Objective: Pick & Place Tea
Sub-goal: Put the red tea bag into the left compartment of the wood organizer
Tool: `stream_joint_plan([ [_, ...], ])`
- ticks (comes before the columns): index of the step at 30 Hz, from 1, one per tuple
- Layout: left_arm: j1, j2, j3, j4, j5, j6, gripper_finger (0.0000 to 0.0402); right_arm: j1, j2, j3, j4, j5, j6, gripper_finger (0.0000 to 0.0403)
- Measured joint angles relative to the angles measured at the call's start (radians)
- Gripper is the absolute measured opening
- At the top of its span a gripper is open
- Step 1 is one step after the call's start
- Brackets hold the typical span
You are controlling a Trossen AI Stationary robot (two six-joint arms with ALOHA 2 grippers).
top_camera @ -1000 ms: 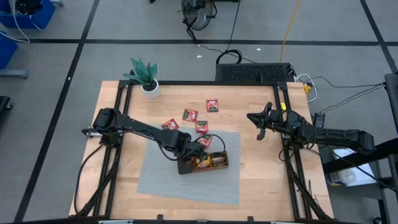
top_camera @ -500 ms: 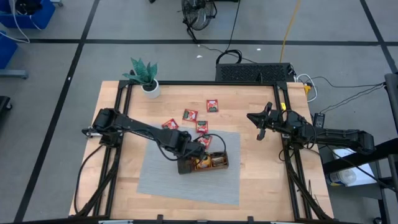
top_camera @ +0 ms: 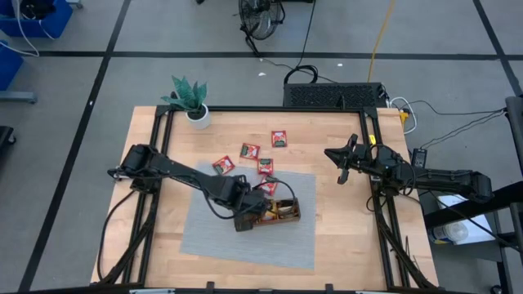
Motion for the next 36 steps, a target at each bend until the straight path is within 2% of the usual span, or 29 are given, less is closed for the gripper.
stream_joint_plan([
  [16,-0.016,0.010,-0.002,0.004,-0.022,-0.037,0.0000,0.000,0.000,0.000,0.000,0.000,0.000,0.0014],
  [22,-0.015,0.010,-0.066,0.033,-0.030,-0.038,0.0000,0.000,0.000,0.000,0.000,0.000,0.000,0.0014],
  [28,-0.013,0.008,-0.078,0.066,-0.021,-0.037,0.0001,0.000,0.000,0.000,0.000,0.000,0.000,0.0013],
  [36,-0.013,0.008,-0.078,0.064,-0.022,-0.014,0.0033,0.000,0.000,0.000,0.000,0.000,0.000,0.0014],
])
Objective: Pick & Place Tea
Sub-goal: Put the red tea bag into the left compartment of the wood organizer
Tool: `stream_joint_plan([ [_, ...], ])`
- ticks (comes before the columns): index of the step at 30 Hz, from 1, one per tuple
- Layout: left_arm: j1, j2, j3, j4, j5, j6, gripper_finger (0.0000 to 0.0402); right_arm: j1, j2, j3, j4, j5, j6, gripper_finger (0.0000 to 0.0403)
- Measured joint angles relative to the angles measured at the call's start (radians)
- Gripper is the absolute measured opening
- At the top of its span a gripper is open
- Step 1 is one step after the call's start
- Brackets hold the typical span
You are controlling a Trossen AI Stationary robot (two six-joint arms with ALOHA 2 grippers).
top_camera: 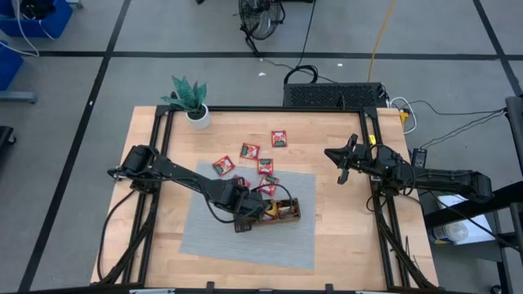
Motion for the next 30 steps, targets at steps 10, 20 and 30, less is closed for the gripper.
stream_joint_plan([
  [10,0.000,0.000,0.000,-0.027,-0.124,-0.005,0.0081,0.000,0.000,0.000,0.000,0.000,0.000,0.0013],
  [20,0.000,0.000,0.000,-0.027,-0.104,0.000,0.0134,0.000,0.000,0.000,0.000,0.000,0.000,0.0013],
  [30,0.000,-0.036,0.001,-0.068,-0.163,0.000,0.0130,0.000,0.000,0.000,0.000,0.000,0.000,0.0013],
])
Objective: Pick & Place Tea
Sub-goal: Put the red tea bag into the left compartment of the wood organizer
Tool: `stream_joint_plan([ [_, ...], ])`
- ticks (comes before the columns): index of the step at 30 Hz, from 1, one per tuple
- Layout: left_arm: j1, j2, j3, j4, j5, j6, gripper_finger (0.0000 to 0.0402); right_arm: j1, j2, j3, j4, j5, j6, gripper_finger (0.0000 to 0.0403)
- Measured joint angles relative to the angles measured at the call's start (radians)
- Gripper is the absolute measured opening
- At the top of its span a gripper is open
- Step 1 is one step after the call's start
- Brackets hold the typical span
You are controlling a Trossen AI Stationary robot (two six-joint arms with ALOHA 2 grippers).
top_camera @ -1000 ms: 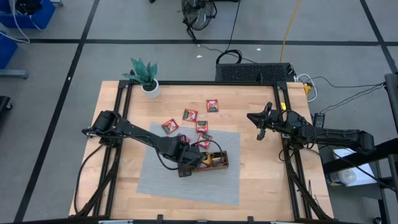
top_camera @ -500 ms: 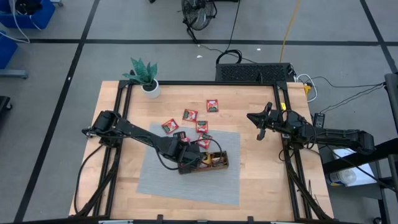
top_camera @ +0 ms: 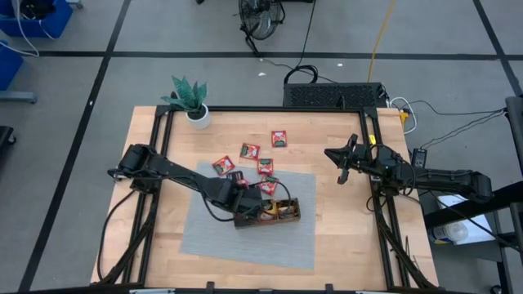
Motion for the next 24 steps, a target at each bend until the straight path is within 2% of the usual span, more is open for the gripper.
stream_joint_plan([
  [3,0.000,-0.030,0.000,-0.015,-0.016,-0.050,0.0119,0.000,0.000,0.000,0.001,0.000,0.000,0.0013],
  [6,-0.010,-0.049,0.001,0.039,0.094,-0.024,0.0087,0.000,-0.001,0.000,0.001,0.000,0.000,0.0013],
  [9,-0.033,-0.037,0.001,0.090,0.182,-0.015,0.0022,0.000,0.002,0.000,0.001,0.000,0.000,0.0013],
  [10,-0.034,-0.022,0.001,0.107,0.212,-0.018,0.0012,0.000,0.002,0.000,0.001,0.000,0.000,0.0013],
  [17,-0.025,0.062,0.000,0.120,0.266,-0.031,0.0003,0.000,0.002,0.000,0.001,0.000,0.000,0.0013],
  [24,-0.021,0.082,0.000,0.147,0.327,-0.030,0.0002,0.000,0.002,0.000,0.001,0.000,0.000,0.0013],
])
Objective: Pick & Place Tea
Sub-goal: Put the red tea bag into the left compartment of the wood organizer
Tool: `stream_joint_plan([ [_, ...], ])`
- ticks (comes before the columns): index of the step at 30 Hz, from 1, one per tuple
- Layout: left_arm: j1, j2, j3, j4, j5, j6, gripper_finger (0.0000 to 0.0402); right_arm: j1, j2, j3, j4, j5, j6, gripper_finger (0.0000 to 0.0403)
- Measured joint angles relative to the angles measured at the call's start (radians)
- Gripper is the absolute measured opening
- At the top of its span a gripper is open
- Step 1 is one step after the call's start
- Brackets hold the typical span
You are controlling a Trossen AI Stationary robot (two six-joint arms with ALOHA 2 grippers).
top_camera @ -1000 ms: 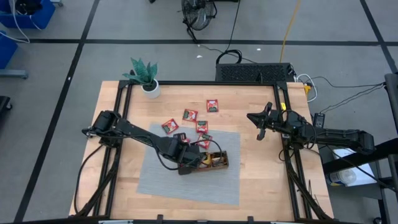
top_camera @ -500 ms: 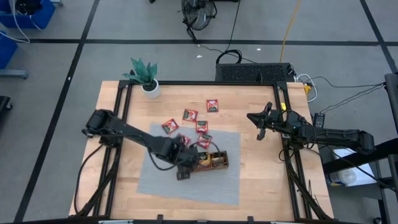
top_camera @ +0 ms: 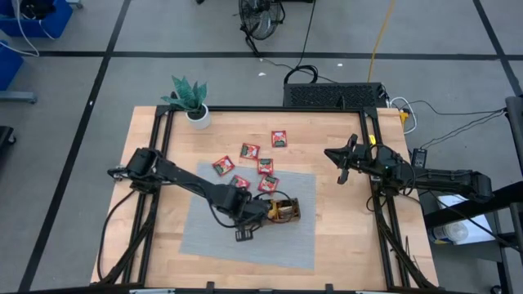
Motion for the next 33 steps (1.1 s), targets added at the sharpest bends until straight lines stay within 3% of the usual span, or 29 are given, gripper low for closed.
stream_joint_plan([
  [16,0.022,0.077,0.000,0.056,0.135,0.034,0.0001,0.000,0.000,0.000,0.000,0.000,0.000,0.0013],
  [33,0.043,0.077,0.000,-0.099,-0.033,0.060,0.0000,0.000,0.000,0.000,-0.001,0.000,0.000,0.0014],
])
